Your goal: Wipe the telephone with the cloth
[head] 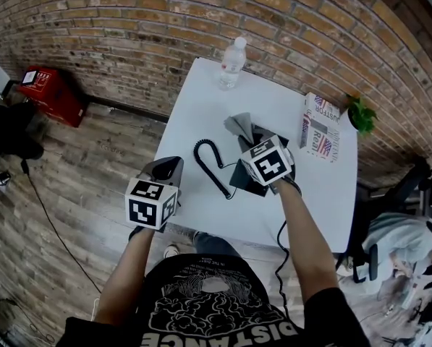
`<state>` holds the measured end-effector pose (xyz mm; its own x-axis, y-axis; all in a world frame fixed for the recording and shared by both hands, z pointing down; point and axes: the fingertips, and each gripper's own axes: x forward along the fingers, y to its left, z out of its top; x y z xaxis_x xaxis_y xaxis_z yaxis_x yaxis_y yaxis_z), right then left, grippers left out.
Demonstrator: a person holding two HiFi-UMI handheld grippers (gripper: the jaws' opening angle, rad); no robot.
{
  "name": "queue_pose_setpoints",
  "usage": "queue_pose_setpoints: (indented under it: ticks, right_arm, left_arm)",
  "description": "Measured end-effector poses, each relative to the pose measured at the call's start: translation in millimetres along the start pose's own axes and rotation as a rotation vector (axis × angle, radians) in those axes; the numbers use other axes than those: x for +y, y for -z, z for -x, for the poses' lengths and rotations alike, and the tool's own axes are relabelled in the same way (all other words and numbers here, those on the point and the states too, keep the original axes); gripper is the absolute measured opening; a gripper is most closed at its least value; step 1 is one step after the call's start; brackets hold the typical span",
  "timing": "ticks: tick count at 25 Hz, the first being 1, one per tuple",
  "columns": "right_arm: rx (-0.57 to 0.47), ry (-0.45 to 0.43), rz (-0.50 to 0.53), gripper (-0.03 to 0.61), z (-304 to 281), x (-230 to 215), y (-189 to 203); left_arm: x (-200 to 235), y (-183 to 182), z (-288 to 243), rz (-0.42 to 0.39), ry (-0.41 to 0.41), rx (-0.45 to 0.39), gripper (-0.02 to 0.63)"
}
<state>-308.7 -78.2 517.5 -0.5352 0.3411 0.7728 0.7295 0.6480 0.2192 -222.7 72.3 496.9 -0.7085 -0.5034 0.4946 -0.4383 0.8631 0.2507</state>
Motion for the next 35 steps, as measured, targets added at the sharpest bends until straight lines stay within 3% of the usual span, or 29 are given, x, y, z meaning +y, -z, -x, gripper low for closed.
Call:
queue_pose_setpoints:
  ticks: [16, 35]
  right_arm:
    - [0.038, -0.049, -0.028, 0.012, 9.5, 53.6, 27.4]
    - [0.030, -0.084, -0.144, 0.012, 17.4, 107.4, 60.3]
  left_arm:
    - [-7.2, 12.9, 28.5, -0.021, 0.014, -0.001, 0.006]
    - [-22.7, 36.9, 49.2, -0.052, 0.052, 0.030, 0.006]
